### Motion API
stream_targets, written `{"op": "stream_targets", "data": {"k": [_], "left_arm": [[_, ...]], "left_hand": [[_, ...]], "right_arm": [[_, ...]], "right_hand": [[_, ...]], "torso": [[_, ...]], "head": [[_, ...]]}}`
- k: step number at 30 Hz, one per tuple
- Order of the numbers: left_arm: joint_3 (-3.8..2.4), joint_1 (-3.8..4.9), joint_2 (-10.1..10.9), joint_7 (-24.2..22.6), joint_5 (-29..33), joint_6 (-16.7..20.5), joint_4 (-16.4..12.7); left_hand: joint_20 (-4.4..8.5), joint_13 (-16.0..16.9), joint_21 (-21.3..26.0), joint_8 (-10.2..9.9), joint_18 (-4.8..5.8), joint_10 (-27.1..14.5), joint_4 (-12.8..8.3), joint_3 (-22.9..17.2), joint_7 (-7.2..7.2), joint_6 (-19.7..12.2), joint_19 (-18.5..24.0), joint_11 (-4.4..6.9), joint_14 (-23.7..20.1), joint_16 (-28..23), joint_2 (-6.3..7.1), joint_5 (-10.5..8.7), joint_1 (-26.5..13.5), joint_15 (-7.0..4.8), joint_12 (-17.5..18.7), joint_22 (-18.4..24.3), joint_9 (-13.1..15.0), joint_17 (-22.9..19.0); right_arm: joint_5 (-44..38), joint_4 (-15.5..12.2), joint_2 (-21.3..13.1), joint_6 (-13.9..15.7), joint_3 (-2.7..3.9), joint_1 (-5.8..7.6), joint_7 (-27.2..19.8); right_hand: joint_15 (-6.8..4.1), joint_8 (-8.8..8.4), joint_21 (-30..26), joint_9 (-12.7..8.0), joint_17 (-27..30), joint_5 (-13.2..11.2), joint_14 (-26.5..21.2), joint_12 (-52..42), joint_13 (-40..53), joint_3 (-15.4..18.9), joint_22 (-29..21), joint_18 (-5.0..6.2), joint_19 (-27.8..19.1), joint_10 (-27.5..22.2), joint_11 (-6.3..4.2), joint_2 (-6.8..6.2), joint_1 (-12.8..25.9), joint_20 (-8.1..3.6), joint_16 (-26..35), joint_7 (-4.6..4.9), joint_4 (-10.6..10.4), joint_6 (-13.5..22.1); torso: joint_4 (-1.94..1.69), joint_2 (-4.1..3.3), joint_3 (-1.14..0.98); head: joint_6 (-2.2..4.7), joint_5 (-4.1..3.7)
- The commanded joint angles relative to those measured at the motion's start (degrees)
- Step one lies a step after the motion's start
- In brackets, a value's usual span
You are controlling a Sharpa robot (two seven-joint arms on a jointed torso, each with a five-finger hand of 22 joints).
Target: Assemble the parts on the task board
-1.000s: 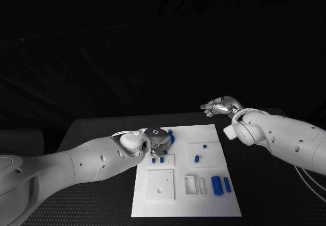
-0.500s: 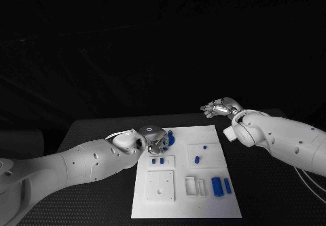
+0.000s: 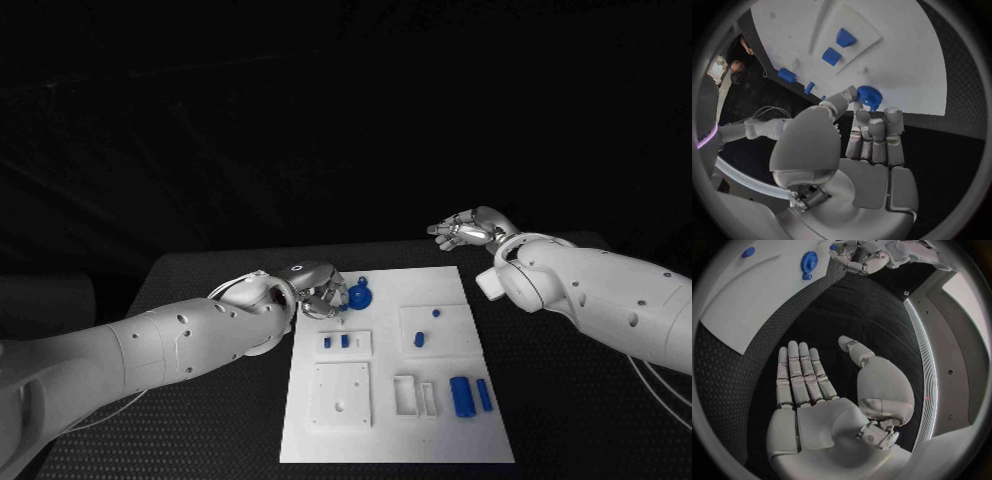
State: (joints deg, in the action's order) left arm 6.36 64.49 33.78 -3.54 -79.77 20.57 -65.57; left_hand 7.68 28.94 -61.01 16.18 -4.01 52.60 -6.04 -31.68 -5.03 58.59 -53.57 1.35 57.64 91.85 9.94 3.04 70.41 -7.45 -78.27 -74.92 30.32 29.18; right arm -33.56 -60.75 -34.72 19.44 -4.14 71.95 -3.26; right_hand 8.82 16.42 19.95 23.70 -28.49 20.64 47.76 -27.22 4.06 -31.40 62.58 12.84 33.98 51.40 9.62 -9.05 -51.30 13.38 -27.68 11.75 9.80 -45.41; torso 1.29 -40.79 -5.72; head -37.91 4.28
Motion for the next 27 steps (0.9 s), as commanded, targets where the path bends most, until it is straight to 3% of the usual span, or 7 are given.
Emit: {"op": "stream_targets", "data": {"k": [1,5,11,19,27], "left_arm": [[-0.01,-0.15,0.5,-2.0,9.1,-0.3,-0.2],[0.00,-0.38,1.1,-2.6,22.5,-1.6,0.2],[0.00,-0.75,2.0,-4.2,31.0,-2.6,0.3],[0.02,-1.64,2.3,-6.2,39.5,-3.2,0.7],[0.01,-2.95,2.1,-8.5,39.8,-2.4,1.0]], "left_hand": [[5.06,-0.1,-0.1,-0.2,-0.57,0.4,0.2,0.2,-0.11,-0.3,-0.3,-0.12,0.4,-0.3,-0.18,-0.13,-0.4,0.08,0.0,-0.1,-0.1,0.1],[5.00,-0.1,-0.1,-0.3,-0.54,0.3,0.2,0.3,-0.16,-0.4,-0.3,-0.18,0.3,-0.4,-0.28,-0.13,-0.6,0.13,0.1,-0.1,-0.2,0.1],[4.96,0.0,0.0,-0.4,-0.53,0.2,0.0,0.5,-0.22,-0.5,-0.2,-0.24,0.3,-0.5,-0.62,-0.13,-0.7,0.19,0.1,-0.1,-0.2,0.2],[4.74,0.2,0.2,-0.6,-0.46,-0.5,-1.2,1.5,-0.43,-0.9,0.3,-0.46,-0.2,-0.8,-1.77,-0.13,-1.3,0.42,0.0,-0.1,-0.4,0.5],[4.64,0.3,0.4,-0.8,-0.45,-0.8,-2.0,1.8,-0.55,-1.2,0.5,-0.57,-0.4,-0.9,-2.28,-0.13,-1.6,0.52,0.0,-0.2,-0.5,0.6]], "right_arm": [[-0.4,-0.1,-0.1,-0.7,0.03,-0.02,-0.4],[-0.4,-0.1,-0.1,-0.7,0.03,-0.02,-0.4],[-0.4,-0.1,-0.2,-0.6,0.03,-0.02,-0.4],[-0.4,-0.1,-0.2,-0.6,0.03,-0.02,-0.4],[-0.5,0.0,-0.2,-0.6,0.03,-0.02,-0.4]], "right_hand": [[-0.08,0.32,-0.4,-0.1,0.1,0.2,-0.3,-0.3,-0.1,0.2,0.1,0.88,0.1,-0.1,-0.26,0.61,0.1,0.42,-0.3,0.24,0.2,-0.1],[-0.08,0.32,-0.4,-0.1,0.1,0.2,-0.3,-0.3,-0.1,0.3,0.1,0.88,0.1,-0.1,-0.26,0.59,0.1,0.42,-0.3,0.24,0.2,-0.1],[-0.08,0.32,-0.4,-0.1,0.1,0.2,-0.3,-0.3,-0.1,0.3,0.1,0.89,0.1,-0.1,-0.26,0.59,0.1,0.42,-0.3,0.24,0.3,-0.1],[-0.08,0.33,-0.4,-0.1,0.1,0.2,-0.3,-0.3,-0.1,0.3,0.1,0.89,0.1,-0.1,-0.27,0.58,0.1,0.43,-0.3,0.24,0.3,-0.1],[-0.08,0.33,-0.4,-0.1,0.1,0.2,-0.3,-0.3,-0.1,0.3,0.1,0.90,0.1,-0.2,-0.27,0.58,0.1,0.43,-0.3,0.23,0.3,-0.2]], "torso": [[0.00,-0.02,0.03],[0.01,-0.01,0.00],[-0.03,-0.03,0.08],[0.05,-0.06,0.07],[0.00,-0.07,0.11]], "head": [[-0.04,0.14],[-0.03,0.30],[-0.08,0.32],[-0.09,0.40],[-0.24,0.28]]}}
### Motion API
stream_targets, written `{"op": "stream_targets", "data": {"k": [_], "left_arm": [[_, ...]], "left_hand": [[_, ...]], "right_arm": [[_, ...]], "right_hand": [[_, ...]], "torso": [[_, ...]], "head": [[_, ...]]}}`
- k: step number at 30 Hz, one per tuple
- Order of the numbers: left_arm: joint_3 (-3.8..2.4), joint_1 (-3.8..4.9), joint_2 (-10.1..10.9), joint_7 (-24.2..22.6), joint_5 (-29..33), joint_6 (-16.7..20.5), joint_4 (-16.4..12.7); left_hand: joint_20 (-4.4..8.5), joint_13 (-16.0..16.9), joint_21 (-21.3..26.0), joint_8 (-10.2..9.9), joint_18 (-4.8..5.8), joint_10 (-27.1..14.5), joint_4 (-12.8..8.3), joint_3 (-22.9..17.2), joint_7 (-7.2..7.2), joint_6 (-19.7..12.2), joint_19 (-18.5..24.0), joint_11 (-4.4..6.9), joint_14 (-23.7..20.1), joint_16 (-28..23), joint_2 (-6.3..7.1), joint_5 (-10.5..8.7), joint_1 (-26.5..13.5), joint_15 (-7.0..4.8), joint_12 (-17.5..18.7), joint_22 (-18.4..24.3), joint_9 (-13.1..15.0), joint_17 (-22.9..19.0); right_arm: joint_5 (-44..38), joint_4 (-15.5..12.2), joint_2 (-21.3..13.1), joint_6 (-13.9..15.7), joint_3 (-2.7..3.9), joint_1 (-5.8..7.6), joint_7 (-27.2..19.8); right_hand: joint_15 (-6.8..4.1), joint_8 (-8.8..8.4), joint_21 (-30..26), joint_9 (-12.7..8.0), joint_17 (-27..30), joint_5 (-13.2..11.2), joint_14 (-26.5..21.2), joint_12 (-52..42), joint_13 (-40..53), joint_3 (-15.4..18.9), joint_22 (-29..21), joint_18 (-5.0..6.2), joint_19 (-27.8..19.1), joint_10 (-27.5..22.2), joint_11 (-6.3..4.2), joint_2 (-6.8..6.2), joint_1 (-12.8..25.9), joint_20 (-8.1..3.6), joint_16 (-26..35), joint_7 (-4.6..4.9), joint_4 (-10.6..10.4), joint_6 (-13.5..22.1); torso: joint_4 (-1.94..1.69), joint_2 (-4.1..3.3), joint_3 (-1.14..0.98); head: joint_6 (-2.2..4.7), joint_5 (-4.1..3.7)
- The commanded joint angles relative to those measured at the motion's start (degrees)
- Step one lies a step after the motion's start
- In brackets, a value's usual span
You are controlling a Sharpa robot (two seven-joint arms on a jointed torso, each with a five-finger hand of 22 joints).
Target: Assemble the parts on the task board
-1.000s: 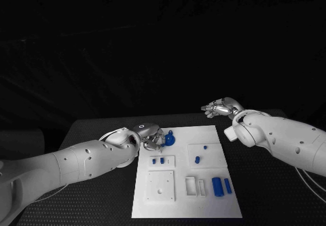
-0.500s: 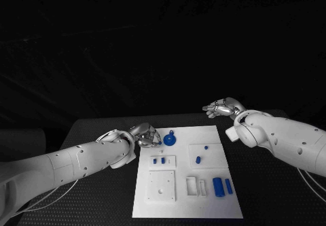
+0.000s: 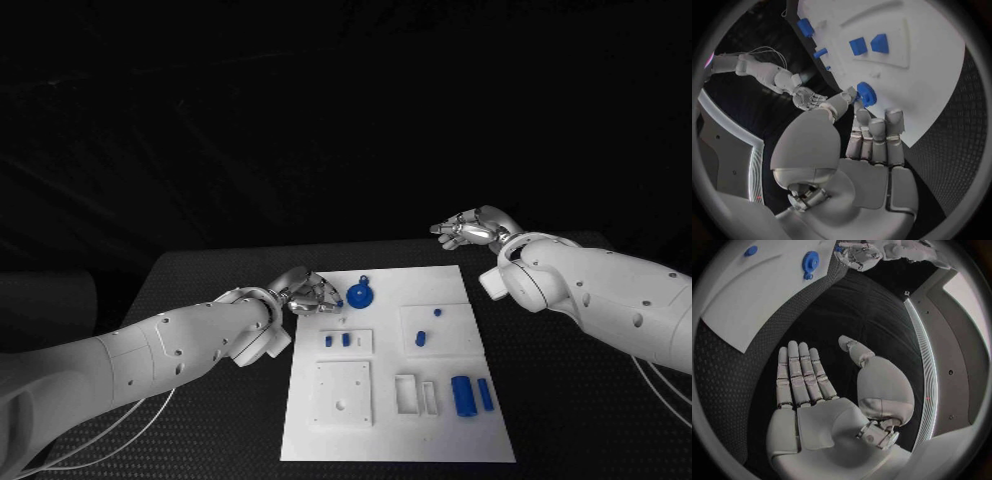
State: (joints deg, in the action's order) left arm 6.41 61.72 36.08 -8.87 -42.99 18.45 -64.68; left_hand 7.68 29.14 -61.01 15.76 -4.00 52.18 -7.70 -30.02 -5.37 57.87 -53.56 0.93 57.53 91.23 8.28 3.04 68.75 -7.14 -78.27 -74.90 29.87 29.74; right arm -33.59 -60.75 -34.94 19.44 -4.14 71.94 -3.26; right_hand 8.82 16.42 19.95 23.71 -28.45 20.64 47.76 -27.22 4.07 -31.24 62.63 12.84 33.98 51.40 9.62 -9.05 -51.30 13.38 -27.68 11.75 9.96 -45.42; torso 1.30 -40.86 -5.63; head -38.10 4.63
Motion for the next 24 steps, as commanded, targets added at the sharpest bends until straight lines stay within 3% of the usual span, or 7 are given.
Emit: {"op": "stream_targets", "data": {"k": [1,11,24], "left_arm": [[-0.04,-0.26,-0.3,-3.4,3.1,-0.1,0.2],[-0.04,-1.39,-1.4,-4.3,-3.3,1.0,1.1],[-0.04,-1.61,-1.6,-1.8,-16.5,3.3,0.9]], "left_hand": [[4.64,0.1,0.4,-0.4,-0.46,-0.4,-0.4,0.1,-0.22,-0.5,0.5,-0.16,-0.3,-0.3,-0.67,-0.13,0.1,0.22,0.0,-0.2,-0.1,0.1],[4.56,0.1,0.5,-0.6,-0.47,-0.5,-1.2,0.1,-0.31,-0.6,0.6,-0.25,-0.4,-0.4,-1.06,-0.11,0.2,0.31,-0.1,-0.2,-0.2,0.3],[4.53,0.2,0.5,-0.6,-0.49,-0.5,-1.9,0.0,-0.34,-0.7,0.5,-0.28,-0.4,-0.4,-1.03,-0.10,0.3,0.34,-0.1,-0.3,-0.3,0.4]], "right_arm": [[-0.5,0.0,0.0,-0.6,0.03,-0.02,-0.4],[-0.5,0.0,-0.1,-0.6,0.03,-0.12,-0.4],[-0.5,-0.1,-0.2,-0.7,0.03,-0.16,-0.4]], "right_hand": [[-0.08,0.34,-0.4,-0.1,0.1,0.2,-0.3,-0.3,-0.1,0.1,0.1,0.91,0.1,-0.2,-0.27,0.59,0.1,0.44,-0.3,0.23,0.1,-0.2],[-0.07,0.34,-0.4,-0.1,0.1,0.2,-0.3,-0.3,-0.1,0.1,0.1,0.92,0.1,-0.2,-0.28,0.60,0.1,0.45,-0.3,0.23,0.1,-0.2],[-0.07,0.35,-0.4,-0.1,0.1,0.3,-0.3,-0.3,-0.1,0.1,0.1,0.93,0.1,-0.2,-0.28,0.60,0.1,0.46,-0.3,0.23,0.1,-0.2]], "torso": [[0.00,0.02,0.00],[0.08,0.00,-0.04],[0.09,0.05,-0.13]], "head": [[-0.07,-0.10],[-0.23,-0.17],[-0.41,-0.23]]}}
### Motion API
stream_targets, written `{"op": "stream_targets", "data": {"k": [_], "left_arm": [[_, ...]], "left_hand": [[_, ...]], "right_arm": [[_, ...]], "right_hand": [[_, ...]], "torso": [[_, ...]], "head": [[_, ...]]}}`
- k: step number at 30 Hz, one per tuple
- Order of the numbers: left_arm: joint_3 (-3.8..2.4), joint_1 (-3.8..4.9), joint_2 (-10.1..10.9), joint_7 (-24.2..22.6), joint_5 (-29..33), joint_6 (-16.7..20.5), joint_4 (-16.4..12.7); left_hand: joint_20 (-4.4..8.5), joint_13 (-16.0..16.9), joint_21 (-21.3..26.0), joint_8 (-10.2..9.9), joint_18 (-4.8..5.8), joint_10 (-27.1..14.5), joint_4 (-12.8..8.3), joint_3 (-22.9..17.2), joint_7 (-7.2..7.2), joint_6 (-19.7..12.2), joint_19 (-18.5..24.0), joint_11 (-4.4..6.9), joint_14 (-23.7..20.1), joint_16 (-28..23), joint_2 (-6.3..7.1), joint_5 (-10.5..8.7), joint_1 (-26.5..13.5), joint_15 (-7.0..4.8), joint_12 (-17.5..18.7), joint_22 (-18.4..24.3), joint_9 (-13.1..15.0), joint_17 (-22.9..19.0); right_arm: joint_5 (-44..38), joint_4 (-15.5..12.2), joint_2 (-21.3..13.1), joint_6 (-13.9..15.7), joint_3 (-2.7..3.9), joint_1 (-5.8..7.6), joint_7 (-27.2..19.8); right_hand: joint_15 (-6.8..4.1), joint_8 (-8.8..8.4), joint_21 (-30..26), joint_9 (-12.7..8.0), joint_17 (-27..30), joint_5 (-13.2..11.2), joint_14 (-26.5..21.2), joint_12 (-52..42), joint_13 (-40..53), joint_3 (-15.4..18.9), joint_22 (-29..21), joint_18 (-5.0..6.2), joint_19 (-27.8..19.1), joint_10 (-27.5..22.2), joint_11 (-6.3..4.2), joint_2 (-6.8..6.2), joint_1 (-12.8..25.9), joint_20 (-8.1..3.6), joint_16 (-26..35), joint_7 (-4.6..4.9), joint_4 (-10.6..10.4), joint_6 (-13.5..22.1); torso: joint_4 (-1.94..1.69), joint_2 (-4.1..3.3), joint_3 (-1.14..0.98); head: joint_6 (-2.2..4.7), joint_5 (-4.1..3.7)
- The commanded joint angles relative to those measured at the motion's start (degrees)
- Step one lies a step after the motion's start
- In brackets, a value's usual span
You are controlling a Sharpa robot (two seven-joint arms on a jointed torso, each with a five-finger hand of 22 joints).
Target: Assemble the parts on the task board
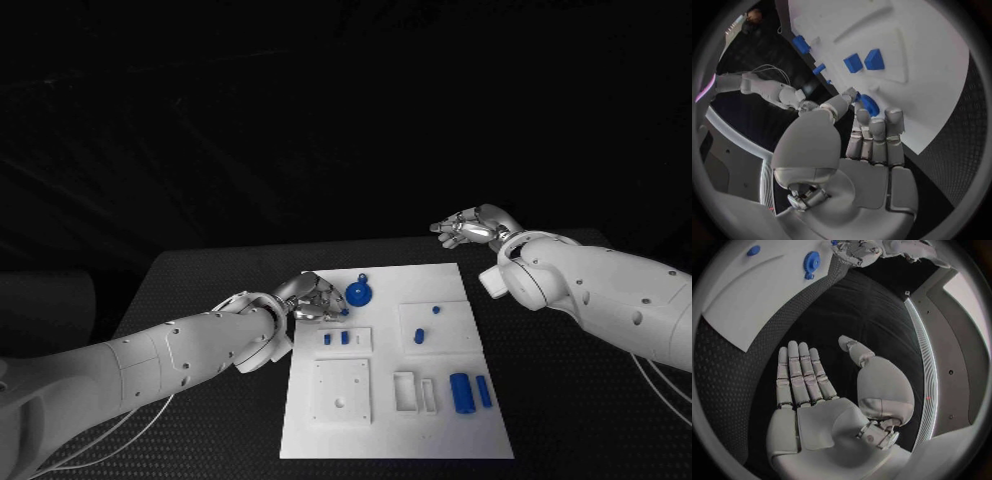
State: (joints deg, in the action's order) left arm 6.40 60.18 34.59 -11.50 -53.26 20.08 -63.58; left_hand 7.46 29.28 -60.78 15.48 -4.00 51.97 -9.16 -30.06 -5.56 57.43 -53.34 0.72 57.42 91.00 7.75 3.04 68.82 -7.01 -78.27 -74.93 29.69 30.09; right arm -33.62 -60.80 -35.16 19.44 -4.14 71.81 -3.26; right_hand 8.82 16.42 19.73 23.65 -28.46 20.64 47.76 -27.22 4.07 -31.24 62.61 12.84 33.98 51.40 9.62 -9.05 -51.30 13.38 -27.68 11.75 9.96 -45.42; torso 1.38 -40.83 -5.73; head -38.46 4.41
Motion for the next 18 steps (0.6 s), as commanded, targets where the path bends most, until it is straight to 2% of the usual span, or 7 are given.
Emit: {"op": "stream_targets", "data": {"k": [1,18], "left_arm": [[-0.03,-0.07,-0.1,1.1,-6.8,1.7,-0.2],[-0.04,-0.11,-0.5,2.6,-8.5,2.2,-0.2]], "left_hand": [[4.74,0.1,0.2,-0.3,-0.49,-0.3,-0.4,0.0,-0.15,-0.2,0.3,-0.07,-0.3,-0.1,-0.48,-0.10,0.2,0.22,-0.2,-0.2,-0.1,0.1],[4.85,0.4,-0.4,-0.3,-0.66,0.3,-1.1,-0.3,-0.06,0.1,-0.5,0.03,0.3,0.4,-0.24,-0.09,0.0,0.12,-0.7,-0.5,-0.2,0.7]], "right_arm": [[-0.4,-0.1,0.0,-0.6,0.03,-0.03,-0.4],[-0.4,-0.2,-0.1,-0.6,0.03,-0.04,-0.4]], "right_hand": [[-0.07,0.35,-0.2,-0.1,0.1,0.3,-0.3,-0.3,-0.1,0.1,0.1,0.93,0.1,-0.2,-0.28,0.60,0.2,0.47,-0.3,0.23,0.1,-0.2],[-0.07,0.36,-0.2,-0.1,0.1,0.3,-0.3,-0.3,-0.1,0.1,0.1,0.96,0.1,-0.2,-0.28,0.61,0.2,0.48,-0.3,0.23,0.1,-0.2]], "torso": [[0.01,0.00,-0.03],[0.00,-0.01,-0.02]], "head": [[-0.03,-0.02],[0.04,-0.14]]}}
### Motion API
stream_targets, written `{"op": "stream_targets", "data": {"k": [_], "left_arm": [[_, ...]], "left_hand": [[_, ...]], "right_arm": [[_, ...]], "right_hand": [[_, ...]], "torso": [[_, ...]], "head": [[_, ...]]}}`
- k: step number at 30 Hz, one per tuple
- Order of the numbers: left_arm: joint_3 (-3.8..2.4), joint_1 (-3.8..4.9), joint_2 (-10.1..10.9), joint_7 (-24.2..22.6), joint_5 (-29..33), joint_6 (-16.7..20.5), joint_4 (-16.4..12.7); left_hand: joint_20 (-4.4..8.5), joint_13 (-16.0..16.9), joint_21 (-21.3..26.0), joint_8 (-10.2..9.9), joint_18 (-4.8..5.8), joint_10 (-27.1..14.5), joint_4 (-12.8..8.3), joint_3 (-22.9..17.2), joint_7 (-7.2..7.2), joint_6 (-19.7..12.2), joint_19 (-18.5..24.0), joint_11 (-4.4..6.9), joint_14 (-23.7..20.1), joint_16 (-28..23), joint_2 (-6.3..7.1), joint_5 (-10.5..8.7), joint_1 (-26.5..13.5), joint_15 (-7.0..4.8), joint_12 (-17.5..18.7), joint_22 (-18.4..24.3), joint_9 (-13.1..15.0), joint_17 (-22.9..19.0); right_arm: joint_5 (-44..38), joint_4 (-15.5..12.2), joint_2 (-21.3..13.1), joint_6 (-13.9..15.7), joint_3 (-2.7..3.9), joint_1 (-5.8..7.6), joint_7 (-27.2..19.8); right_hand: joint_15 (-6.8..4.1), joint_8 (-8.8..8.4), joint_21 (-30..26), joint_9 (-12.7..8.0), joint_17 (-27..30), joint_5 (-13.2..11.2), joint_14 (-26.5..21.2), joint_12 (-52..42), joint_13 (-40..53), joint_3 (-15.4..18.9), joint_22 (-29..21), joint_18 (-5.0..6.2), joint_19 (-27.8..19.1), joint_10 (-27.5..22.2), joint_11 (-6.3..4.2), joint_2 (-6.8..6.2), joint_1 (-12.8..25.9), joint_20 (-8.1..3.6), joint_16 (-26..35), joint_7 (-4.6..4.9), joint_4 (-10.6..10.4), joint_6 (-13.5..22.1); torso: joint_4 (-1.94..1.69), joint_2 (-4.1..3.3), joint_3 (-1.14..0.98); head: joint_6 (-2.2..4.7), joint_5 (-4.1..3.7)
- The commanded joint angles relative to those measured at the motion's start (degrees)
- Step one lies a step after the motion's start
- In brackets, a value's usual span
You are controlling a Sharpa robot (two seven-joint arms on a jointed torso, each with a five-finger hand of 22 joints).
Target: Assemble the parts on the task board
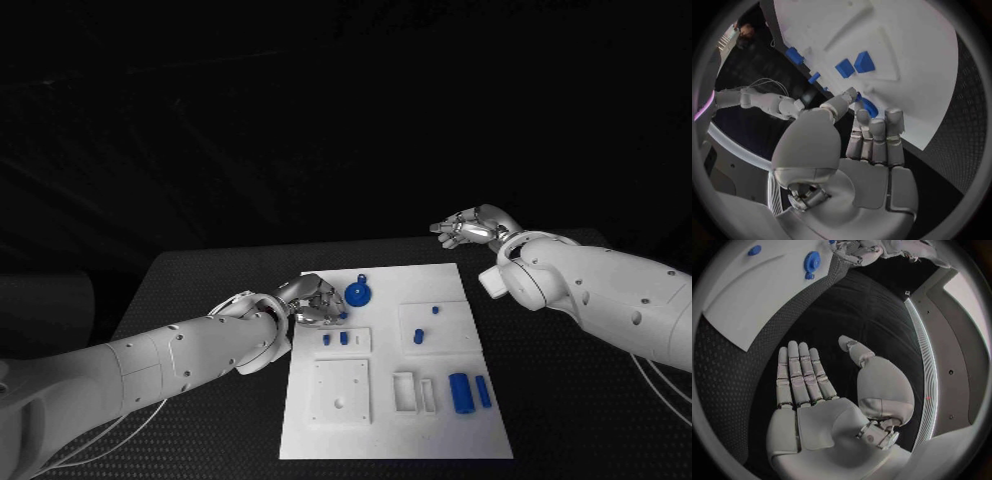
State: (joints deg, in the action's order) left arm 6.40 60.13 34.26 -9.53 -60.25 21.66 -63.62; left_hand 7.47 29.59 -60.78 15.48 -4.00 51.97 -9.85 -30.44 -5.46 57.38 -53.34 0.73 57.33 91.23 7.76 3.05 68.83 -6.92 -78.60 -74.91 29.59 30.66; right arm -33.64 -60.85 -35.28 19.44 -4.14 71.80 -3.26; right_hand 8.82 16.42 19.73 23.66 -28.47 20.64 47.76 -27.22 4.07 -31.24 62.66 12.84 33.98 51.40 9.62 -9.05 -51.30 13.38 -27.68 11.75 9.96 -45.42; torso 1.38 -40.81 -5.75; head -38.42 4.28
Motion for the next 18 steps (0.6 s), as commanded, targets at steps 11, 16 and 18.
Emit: {"op": "stream_targets", "data": {"k": [11,16,18], "left_arm": [[-0.03,-0.06,-0.1,1.8,-2.6,-0.1,-0.1],[-0.03,-0.05,-0.1,2.7,-3.6,-0.6,0.0],[-0.03,-0.05,-0.1,3.0,-4.2,-0.6,0.0]], "left_hand": [[4.86,0.1,-0.5,-0.3,-0.70,0.3,-0.5,0.0,-0.15,0.1,-0.6,0.03,0.4,0.2,-0.23,-0.10,0.0,0.02,-0.5,-0.6,-0.1,0.2],[4.86,0.1,-0.5,-0.3,-0.71,0.3,-0.5,-0.1,-0.15,0.1,-0.6,0.03,0.4,0.2,-0.21,-0.09,0.0,0.01,-0.5,-0.6,-0.1,0.2],[4.86,0.1,-0.5,-0.3,-0.71,0.3,-0.5,-0.1,-0.15,0.1,-0.6,0.03,0.4,0.2,-0.21,-0.09,0.0,0.01,-0.5,-0.6,-0.1,0.2]], "right_arm": [[-0.4,-0.2,-0.1,-0.6,0.03,-0.03,-0.4],[-0.4,-0.2,-0.2,-0.6,0.03,-0.03,-0.5],[-0.4,-0.2,-0.2,-0.6,0.03,-0.03,-0.5]], "right_hand": [[-0.07,0.36,-0.3,-0.1,0.1,0.3,-0.3,-0.3,-0.1,0.1,0.1,0.96,0.1,-0.2,-0.28,0.60,0.2,0.50,-0.3,0.23,0.1,-0.2],[-0.07,0.36,-0.3,-0.1,0.1,0.3,-0.3,-0.3,-0.1,0.1,0.1,0.97,0.1,-0.2,-0.28,0.61,0.2,0.50,-0.3,0.23,0.1,-0.2],[-0.07,0.36,-0.3,-0.1,0.1,0.3,-0.3,-0.3,-0.1,0.1,0.1,0.97,0.1,-0.2,-0.28,0.61,0.2,0.50,-0.3,0.23,0.1,-0.2]], "torso": [[0.00,-0.01,-0.01],[-0.01,0.00,-0.01],[0.00,0.00,0.00]], "head": [[-0.05,-0.09],[-0.05,-0.10],[-0.03,-0.09]]}}
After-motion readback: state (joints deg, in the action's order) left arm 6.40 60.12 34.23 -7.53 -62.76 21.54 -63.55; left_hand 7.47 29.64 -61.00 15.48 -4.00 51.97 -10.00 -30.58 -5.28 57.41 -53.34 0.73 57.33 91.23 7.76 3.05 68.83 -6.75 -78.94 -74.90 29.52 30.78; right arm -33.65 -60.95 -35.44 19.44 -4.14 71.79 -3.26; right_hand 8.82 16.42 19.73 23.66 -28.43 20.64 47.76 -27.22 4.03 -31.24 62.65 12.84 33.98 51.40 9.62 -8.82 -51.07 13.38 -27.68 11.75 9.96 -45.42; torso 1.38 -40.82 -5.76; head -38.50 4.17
